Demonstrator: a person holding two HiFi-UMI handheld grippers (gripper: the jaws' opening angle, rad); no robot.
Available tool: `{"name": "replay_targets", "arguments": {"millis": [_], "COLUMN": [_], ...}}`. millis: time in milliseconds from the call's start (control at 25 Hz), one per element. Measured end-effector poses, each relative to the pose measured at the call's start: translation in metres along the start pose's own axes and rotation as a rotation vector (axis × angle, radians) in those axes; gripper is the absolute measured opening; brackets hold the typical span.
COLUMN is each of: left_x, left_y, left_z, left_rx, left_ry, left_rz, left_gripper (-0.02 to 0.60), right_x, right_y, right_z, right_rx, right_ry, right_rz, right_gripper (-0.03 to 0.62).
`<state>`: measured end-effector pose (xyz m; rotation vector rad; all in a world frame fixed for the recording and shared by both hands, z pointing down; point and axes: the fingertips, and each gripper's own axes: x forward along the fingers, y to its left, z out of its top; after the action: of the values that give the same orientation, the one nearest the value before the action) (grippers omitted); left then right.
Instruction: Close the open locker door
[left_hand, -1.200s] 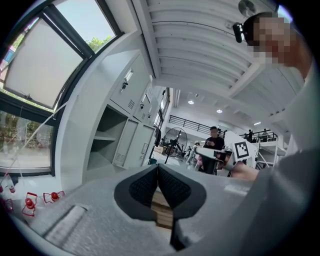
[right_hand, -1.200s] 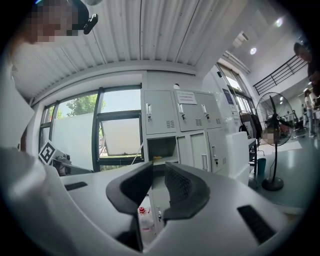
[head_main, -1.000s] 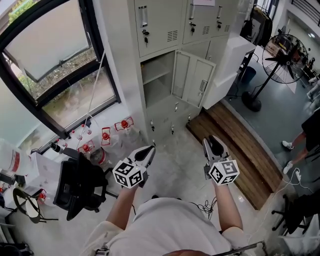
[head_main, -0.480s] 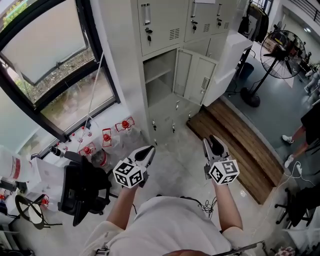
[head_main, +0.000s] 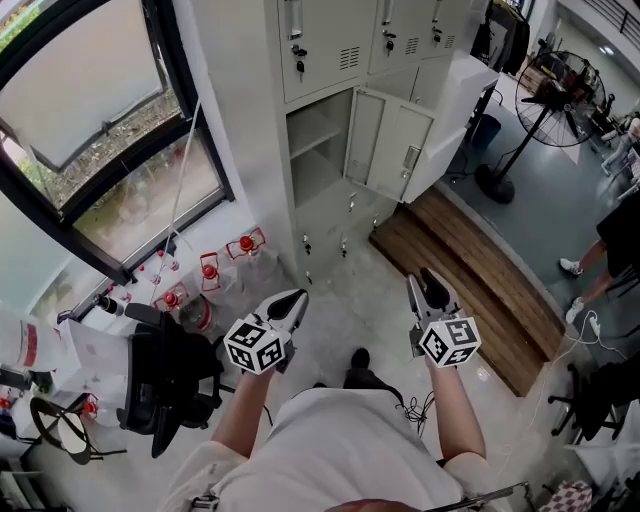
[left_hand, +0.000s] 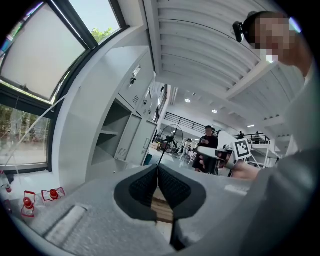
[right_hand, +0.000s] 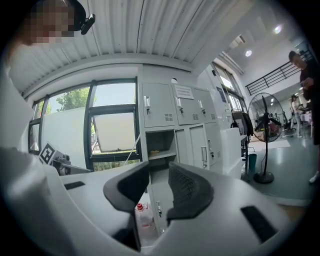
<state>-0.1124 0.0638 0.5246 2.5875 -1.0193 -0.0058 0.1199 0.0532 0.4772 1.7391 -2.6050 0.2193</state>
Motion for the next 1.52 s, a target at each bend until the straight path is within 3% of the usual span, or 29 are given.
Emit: {"name": "replay_targets", "arguments": {"millis": [640, 1520], "left_x": [0.061, 0.240], "left_y": [0.054, 0.111], "left_z": [0.019, 0.068], "left_rx": [-0.004, -0.024], "left_ry": [0.001, -0.010], "left_rz": [0.065, 0.184], "left_gripper": [0.015, 0.015], "right_x": [0.094, 0.268], "right_y": [-0.040, -0.191], "right_z": [-0.013, 0.004], "right_rx": [0.061, 0.066], "right_ry": [0.034, 0.116], "right_rz": [0.072, 0.207], "right_gripper": [0.104, 0.104]}}
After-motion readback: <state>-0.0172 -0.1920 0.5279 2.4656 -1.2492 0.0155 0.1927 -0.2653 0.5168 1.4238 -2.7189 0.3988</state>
